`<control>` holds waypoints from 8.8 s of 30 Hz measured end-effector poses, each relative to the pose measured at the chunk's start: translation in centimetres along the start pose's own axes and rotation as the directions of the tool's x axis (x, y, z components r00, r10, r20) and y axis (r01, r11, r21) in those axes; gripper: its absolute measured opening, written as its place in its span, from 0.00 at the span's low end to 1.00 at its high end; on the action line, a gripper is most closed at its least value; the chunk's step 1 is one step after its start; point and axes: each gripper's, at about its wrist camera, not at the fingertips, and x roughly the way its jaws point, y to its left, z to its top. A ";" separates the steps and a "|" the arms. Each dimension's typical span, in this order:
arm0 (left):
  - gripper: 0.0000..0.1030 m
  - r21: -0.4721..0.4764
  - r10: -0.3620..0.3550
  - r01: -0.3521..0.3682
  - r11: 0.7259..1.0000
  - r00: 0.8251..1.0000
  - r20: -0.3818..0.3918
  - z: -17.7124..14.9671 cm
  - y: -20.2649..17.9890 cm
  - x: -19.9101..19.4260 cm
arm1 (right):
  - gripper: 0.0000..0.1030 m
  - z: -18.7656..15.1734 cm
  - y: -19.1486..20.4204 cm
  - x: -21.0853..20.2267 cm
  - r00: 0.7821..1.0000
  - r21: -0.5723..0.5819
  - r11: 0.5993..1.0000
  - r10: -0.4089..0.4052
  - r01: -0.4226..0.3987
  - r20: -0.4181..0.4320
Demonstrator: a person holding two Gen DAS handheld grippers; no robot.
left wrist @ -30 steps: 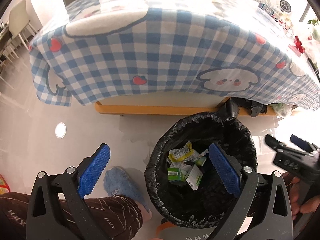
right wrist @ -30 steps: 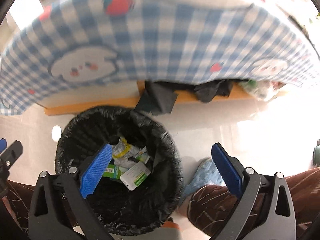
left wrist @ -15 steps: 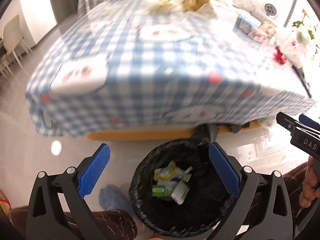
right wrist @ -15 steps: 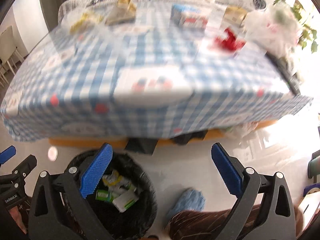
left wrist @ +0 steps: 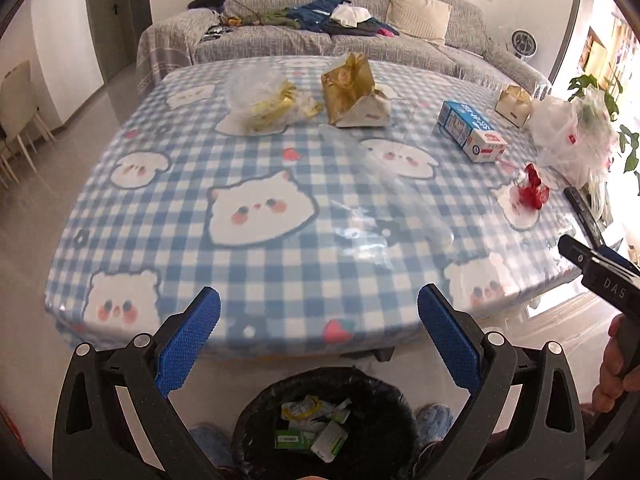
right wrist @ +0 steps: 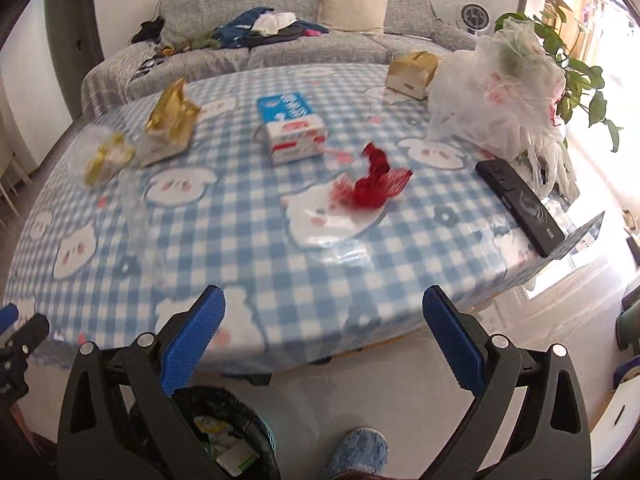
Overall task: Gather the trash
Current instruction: 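Move both open tools back over the table toward the remaining trash, then grasp the clear plastic case with the left tool while the right tool grasps the red mesh net, then carry the clear case and red net over the trash bin with both tools, then open the left tool to drop the clear plastic case into the bin, then lower the red mesh net into the bin and open the right tool, then move both open tools back over the table toward the remaining trash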
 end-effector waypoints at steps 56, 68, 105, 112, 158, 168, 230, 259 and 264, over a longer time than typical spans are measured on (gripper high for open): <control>0.24 0.056 0.024 -0.019 0.998 0.995 -0.094 7.7 -3.2 8.8 | 0.18 6.8 -4.1 11.5 0.995 0.096 0.995 -0.011 0.021 -0.099; 0.24 0.016 0.004 -0.003 1.000 0.998 -0.061 6.2 -1.4 5.5 | 0.18 5.5 -2.3 8.4 0.998 0.052 0.999 -0.004 0.007 -0.066; 0.24 -0.058 -0.054 0.049 0.997 0.995 -0.087 -7.6 4.6 -1.4 | 0.18 -5.0 8.5 -0.7 0.983 -0.141 0.973 0.176 -0.182 -0.053; 0.24 -0.075 -0.075 0.068 0.995 0.993 -0.093 -10.5 5.3 -2.7 | 0.18 -7.1 10.3 -1.5 0.979 -0.189 0.961 0.193 -0.202 -0.068; 0.24 -0.080 -0.065 0.040 0.996 0.939 -0.337 -22.3 1.3 7.8 | 0.18 -18.5 11.0 3.8 0.939 -0.211 0.960 0.109 -0.185 -0.325; 0.24 -0.039 -0.073 0.063 0.997 0.928 -0.365 -24.0 -1.2 11.0 | 0.18 -17.5 9.4 3.7 0.946 -0.166 0.974 0.098 -0.155 -0.308; 0.94 -0.130 0.116 -0.143 0.981 0.974 -0.195 -18.2 10.4 2.8 | 0.36 -27.9 20.1 8.5 0.901 -0.256 0.946 0.072 -0.197 -0.428; 0.94 -0.107 0.106 -0.131 0.986 0.971 -0.214 -18.2 9.4 3.1 | 0.93 -20.8 12.2 2.6 0.953 -0.235 0.967 0.022 -0.096 -0.302; 0.94 -0.098 0.097 -0.116 0.988 0.979 -0.181 -17.5 8.6 2.2 | 0.93 -18.7 11.1 0.2 0.977 -0.249 0.966 0.010 -0.064 -0.212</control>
